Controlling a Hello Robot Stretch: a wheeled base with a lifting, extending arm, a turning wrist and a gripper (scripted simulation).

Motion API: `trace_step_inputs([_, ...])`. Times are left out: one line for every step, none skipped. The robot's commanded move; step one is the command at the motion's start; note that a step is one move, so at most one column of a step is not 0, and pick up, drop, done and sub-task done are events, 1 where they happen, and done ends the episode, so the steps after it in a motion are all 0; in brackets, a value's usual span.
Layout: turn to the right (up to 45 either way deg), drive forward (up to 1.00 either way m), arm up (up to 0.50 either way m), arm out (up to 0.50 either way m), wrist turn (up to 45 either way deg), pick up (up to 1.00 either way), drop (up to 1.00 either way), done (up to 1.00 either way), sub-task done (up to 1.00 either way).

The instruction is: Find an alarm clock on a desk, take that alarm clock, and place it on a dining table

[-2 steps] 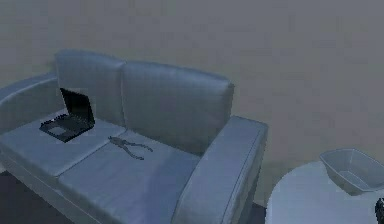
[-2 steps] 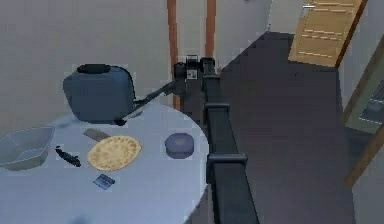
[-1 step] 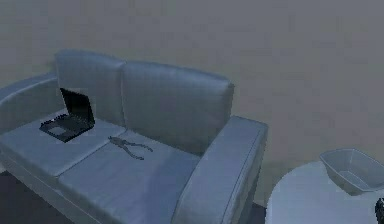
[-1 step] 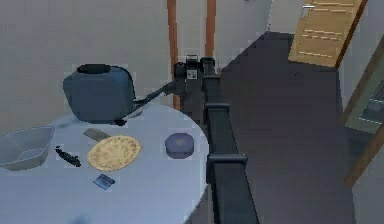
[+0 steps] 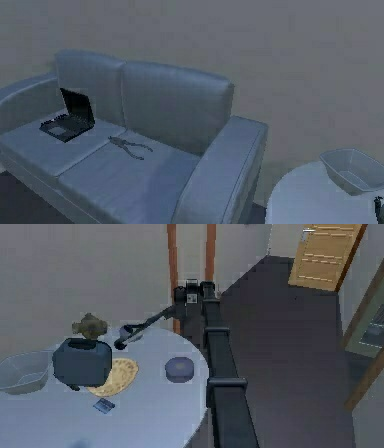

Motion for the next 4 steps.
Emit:
trace_step_inputs([0.0, 0.0, 0.08, 0.0, 0.0, 0.0, 0.0, 0.0, 0.0])
trace_step_inputs([0.0, 0.0, 0.0, -0.08, 0.0, 0.0, 0.0, 0.0, 0.0])
trace_step_inputs([0.0, 0.0, 0.0, 0.0, -39.0, 0.0, 0.0, 0.0, 0.0])
trace_step_inputs([0.0, 0.0, 0.0, -0.4, 0.0, 0.0, 0.0, 0.0, 0.0])
